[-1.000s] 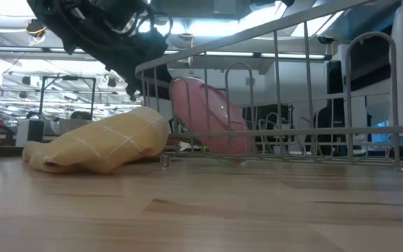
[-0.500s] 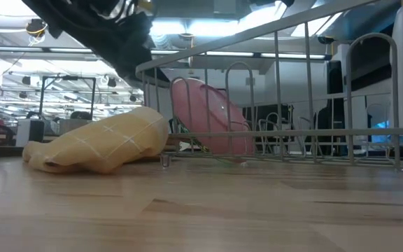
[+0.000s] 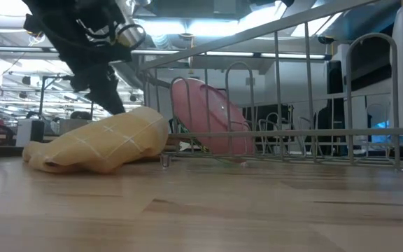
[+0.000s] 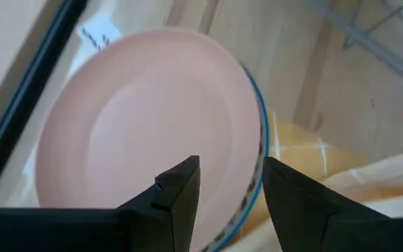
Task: Sort dishes
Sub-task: Put the light orange plate in the dish rack
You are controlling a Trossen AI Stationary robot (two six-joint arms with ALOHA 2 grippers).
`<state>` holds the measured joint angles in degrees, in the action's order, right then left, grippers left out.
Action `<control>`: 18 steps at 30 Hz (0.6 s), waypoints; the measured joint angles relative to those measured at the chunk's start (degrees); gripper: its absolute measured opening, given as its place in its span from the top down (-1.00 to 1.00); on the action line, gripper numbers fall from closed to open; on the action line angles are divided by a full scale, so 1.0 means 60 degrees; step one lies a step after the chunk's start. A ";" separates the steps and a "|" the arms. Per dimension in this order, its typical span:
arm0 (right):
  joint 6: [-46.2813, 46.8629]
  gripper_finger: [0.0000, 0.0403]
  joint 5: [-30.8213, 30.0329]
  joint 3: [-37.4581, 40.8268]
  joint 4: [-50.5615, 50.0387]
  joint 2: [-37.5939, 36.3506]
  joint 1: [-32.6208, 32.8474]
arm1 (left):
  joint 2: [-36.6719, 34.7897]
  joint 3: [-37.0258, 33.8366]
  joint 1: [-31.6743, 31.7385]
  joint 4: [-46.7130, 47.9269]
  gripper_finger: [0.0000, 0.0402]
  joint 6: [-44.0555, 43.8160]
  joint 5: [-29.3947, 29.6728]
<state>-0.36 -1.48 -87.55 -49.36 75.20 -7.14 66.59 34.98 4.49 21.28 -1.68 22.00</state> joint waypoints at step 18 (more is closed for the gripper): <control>0.0015 0.29 0.0000 0.0000 -0.0011 0.0000 0.0000 | 0.0000 0.0000 0.0011 0.0847 0.27 0.0799 -0.0645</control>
<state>-0.27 -1.48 -87.55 -49.43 75.20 -7.14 66.59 34.98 4.56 26.36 3.12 18.13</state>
